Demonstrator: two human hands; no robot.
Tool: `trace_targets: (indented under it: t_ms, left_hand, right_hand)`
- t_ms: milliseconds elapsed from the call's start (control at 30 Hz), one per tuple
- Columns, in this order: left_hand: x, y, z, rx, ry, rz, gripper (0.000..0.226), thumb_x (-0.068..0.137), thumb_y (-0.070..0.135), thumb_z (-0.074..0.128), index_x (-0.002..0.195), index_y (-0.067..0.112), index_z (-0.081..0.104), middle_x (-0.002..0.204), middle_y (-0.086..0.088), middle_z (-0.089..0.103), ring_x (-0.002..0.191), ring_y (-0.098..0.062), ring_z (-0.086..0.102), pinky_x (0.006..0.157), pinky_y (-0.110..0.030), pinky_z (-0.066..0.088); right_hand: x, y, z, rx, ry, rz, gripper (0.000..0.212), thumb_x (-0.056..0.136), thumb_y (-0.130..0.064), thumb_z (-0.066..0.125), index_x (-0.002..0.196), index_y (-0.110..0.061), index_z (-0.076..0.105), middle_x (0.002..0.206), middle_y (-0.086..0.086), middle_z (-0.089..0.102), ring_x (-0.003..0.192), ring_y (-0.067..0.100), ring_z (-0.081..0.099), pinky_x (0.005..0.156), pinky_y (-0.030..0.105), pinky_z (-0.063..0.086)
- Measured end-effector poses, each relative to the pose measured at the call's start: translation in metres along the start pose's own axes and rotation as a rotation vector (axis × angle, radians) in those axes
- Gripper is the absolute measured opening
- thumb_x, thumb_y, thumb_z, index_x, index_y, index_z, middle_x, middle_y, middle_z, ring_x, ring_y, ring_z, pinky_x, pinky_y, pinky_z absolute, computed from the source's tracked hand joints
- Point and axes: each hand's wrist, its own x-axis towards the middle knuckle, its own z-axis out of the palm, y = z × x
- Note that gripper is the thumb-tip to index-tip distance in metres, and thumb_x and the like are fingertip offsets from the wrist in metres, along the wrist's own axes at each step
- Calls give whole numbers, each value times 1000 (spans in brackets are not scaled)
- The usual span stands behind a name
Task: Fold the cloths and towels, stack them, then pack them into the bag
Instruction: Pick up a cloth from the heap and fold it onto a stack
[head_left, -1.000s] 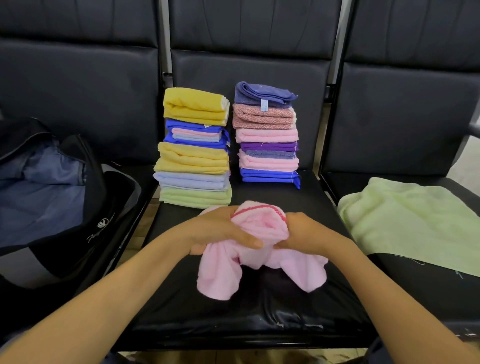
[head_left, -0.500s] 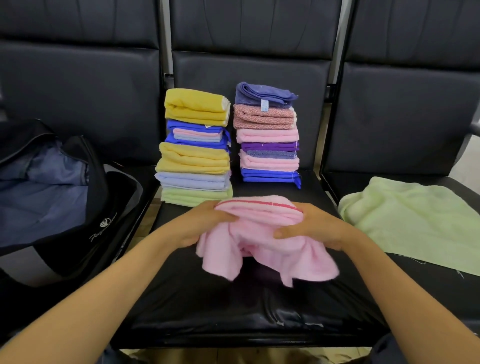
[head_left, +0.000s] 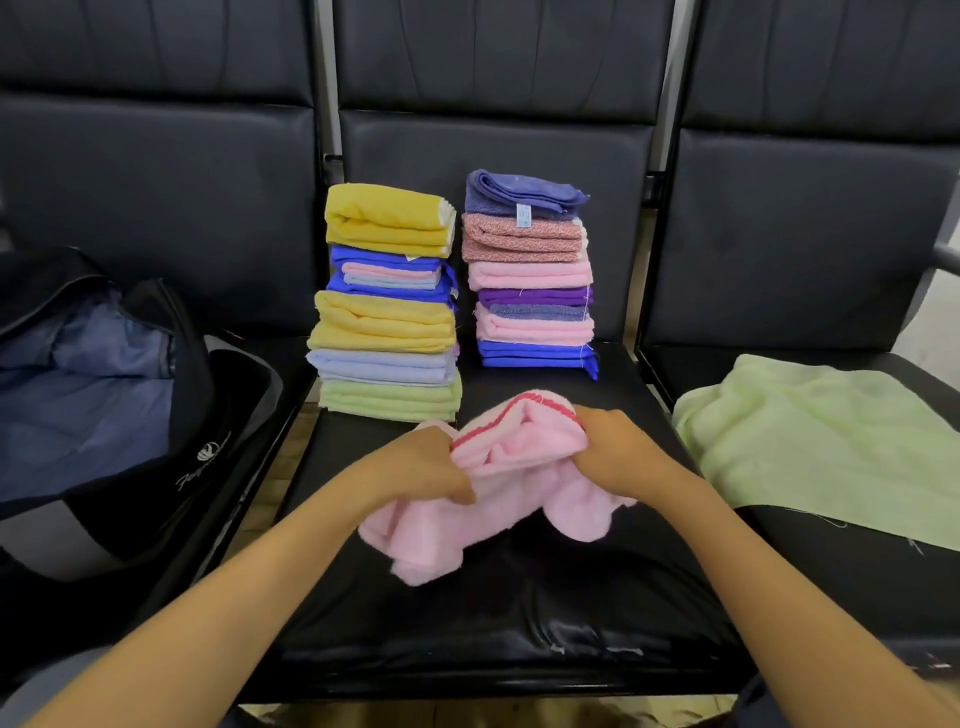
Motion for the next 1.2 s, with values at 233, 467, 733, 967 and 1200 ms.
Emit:
trace_targets:
  t_ms: [233,467,733,967,1200]
  left_hand:
    - [4,-12,-12,-394,9,0,30,85,22,68,114,19,63,110,-4,69,103,-24,64,99,-44,48]
    - [-8,8,-18,-889,-109,54,34,80,7,72,114,11,66,109,-13,71,104,-30,67,90,-43,54]
    - [-9,3,-13,-303,-224,-44,47,65,15,83,109,12,69,106,-10,72,100,-28,67,94,-44,52]
    - [-4,-11,-19,-11,-113,11,26,84,15,67,110,14,63,110,-5,67,105,-21,61,97,-37,48]
    - [-10,-8,-27,-660,-177,106,34,86,5,65,117,19,59,114,-5,70,106,-23,66,95,-39,51]
  right_hand:
    - [-2,12,-7,524,-148,-49,45,81,-23,74,124,-24,58,119,-5,66,109,12,61,99,36,48]
    - [-10,9,-16,314,-401,-73,56,63,-29,88,109,-41,58,105,-18,66,98,1,62,80,19,51]
    - [1,9,-9,-176,45,-50,8,93,-24,48,97,-31,50,86,-10,53,85,18,57,76,32,48]
    - [0,17,-9,356,-4,-105,31,87,-21,68,117,-18,60,111,-5,66,103,13,62,91,30,49]
    - [-10,18,-22,688,-275,-78,59,68,-13,84,121,-27,62,113,-7,70,106,12,65,93,33,51]
